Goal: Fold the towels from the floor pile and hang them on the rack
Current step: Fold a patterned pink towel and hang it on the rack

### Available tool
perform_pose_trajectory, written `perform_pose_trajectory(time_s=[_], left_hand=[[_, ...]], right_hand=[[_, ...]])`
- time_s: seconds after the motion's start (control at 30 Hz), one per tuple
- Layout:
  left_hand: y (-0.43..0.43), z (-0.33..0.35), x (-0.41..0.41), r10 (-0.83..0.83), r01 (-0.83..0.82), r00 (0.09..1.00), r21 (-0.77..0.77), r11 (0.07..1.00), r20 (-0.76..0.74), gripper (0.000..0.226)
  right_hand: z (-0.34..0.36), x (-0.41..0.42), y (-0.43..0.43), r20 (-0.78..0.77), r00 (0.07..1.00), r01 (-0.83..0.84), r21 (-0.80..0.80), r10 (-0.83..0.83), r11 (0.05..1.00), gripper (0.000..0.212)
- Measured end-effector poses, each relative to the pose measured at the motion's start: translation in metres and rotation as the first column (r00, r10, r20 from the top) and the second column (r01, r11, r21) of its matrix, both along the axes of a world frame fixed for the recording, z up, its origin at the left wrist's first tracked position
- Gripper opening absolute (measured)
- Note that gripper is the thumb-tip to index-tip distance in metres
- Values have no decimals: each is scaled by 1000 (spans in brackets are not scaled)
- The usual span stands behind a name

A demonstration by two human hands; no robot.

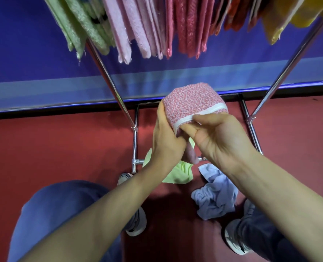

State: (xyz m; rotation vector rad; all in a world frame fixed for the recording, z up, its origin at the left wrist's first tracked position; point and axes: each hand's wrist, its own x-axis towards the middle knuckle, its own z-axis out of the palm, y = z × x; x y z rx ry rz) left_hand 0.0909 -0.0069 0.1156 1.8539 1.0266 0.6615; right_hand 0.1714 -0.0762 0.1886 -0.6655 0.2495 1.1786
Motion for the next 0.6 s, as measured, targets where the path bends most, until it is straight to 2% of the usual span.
perform_pose_trajectory(time_s=[0.1, 0.23, 0.3, 0.4, 0.43, 0.47, 0.53, 0.6], left_hand=[[9, -7, -2, 60, -60, 998, 30, 998, -12, 70], [19, -6, -3, 103, -103, 993, 4, 995, -51, 62], [24, -2, -6, 65, -63, 996, 36, 997, -57, 62], [24, 9, -9, -31, 40, 996, 112, 993, -86, 69], [22, 14, -10, -61, 72, 994, 132, 989, -88, 71], [19, 18, -10, -87, 99, 992, 144, 985, -89, 74], [14, 24, -10, -130, 148, 985, 174, 974, -112, 78], [11, 27, -10, -152, 187, 974, 224, 956, -166, 78]], right_hand=[[-1, 4, -1, -16, 1000, 25, 63, -24, 998, 38], [-2, 25, -3, -6, 996, 84, 102, -84, 991, 46], [-3, 30, -4, 55, 995, 86, 53, -88, 995, 35], [-9, 24, -7, 218, 974, 72, -13, -67, 997, 35], [-16, 19, -7, 260, 965, 57, -42, -44, 997, 25], [-20, 13, -7, 289, 957, 48, -59, -29, 997, 18], [-30, 1, -6, 331, 944, 18, -78, 9, 997, 20], [-39, -9, -5, 341, 938, -37, -57, 55, 998, 4]])
